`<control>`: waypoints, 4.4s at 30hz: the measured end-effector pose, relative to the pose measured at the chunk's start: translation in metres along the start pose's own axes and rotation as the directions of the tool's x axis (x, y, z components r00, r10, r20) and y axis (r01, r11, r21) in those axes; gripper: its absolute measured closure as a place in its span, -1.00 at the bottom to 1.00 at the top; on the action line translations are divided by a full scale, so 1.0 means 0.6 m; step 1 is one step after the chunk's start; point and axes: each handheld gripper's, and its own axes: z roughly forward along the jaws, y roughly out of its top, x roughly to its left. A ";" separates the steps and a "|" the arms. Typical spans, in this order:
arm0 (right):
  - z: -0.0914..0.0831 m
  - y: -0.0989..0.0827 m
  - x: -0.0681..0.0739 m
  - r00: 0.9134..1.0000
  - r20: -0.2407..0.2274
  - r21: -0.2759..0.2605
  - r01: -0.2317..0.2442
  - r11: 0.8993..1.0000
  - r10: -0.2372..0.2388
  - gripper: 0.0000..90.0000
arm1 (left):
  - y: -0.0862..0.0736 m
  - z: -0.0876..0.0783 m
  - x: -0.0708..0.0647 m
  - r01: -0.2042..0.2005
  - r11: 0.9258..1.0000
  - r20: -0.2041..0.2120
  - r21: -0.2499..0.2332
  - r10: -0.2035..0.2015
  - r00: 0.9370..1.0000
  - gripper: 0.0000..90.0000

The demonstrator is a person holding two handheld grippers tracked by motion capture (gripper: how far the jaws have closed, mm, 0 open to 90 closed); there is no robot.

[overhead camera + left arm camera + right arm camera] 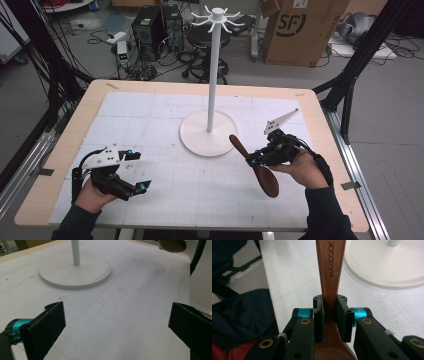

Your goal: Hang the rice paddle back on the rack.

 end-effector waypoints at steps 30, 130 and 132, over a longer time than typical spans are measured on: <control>-0.074 0.093 0.018 0.997 0.051 -0.165 0.072 0.984 -0.064 0.74 | 0.001 0.000 0.000 -0.001 1.000 0.003 -0.003 0.001 1.000 -0.96; -0.178 0.285 0.011 0.965 0.259 -0.342 0.124 0.931 -0.034 0.74 | 0.001 -0.001 -0.002 0.001 1.000 0.051 -0.021 0.000 0.999 -0.96; -0.177 0.285 0.011 0.966 0.257 -0.344 0.116 0.932 -0.025 0.74 | 0.002 -0.001 -0.002 0.003 1.000 0.055 -0.021 -0.002 0.998 -0.96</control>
